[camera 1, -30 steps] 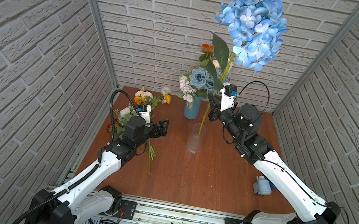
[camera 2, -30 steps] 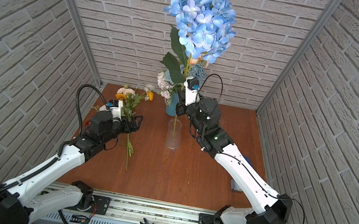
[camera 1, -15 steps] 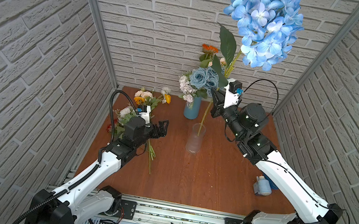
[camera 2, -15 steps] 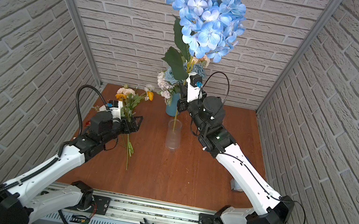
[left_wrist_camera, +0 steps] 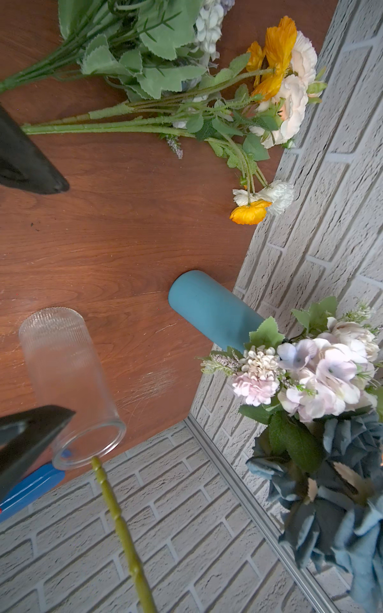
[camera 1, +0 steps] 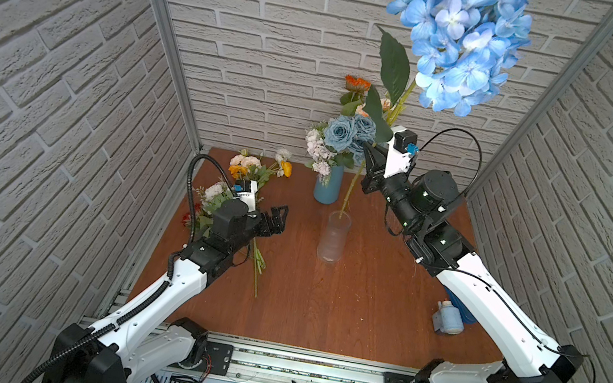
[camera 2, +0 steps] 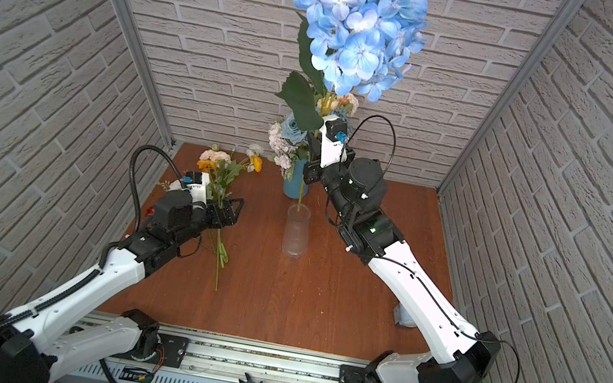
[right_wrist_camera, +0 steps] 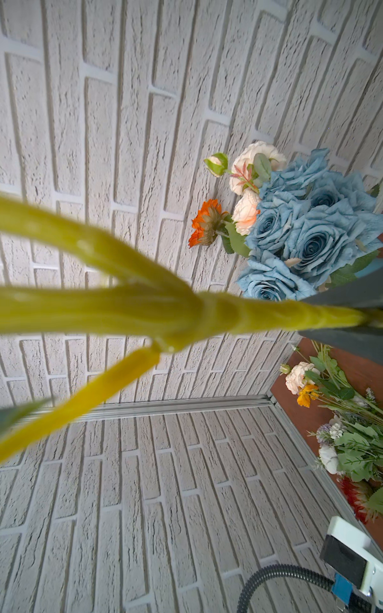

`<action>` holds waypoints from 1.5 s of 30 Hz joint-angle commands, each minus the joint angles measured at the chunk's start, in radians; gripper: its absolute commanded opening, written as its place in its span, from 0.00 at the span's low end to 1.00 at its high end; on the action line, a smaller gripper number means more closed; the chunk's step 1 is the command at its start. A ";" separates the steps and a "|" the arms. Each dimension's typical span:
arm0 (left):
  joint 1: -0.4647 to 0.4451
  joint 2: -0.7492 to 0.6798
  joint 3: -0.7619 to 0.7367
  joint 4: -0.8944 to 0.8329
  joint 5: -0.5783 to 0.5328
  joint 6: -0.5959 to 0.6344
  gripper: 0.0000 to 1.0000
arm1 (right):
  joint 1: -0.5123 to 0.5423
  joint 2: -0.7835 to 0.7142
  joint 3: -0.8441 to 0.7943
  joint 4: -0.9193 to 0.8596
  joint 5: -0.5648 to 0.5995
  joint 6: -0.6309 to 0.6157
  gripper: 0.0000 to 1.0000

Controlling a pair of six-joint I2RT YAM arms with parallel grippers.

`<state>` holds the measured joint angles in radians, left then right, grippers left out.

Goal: Arrange the flowers into the vase
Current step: 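Raise the hydrangea over the glass vase with the right gripper while the left withdraws, then lower the hydrangea stem into the glass vase and open the right gripper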

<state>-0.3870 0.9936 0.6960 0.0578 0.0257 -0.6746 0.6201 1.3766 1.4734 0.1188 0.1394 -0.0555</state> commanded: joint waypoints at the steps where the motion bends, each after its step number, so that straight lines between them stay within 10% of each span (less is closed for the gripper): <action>1: 0.006 -0.022 -0.010 0.017 -0.013 0.004 0.98 | -0.007 -0.001 -0.040 0.039 0.007 0.025 0.06; 25: 0.007 -0.033 0.011 -0.076 -0.091 0.006 0.98 | -0.009 0.016 -0.467 0.127 0.161 0.271 0.07; 45: 0.127 -0.092 -0.044 -0.207 -0.224 -0.031 0.98 | -0.009 -0.033 -0.452 -0.054 0.162 0.309 0.66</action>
<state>-0.2878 0.9249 0.6758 -0.1329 -0.1741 -0.6922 0.6147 1.3972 0.9966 0.1028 0.2939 0.2325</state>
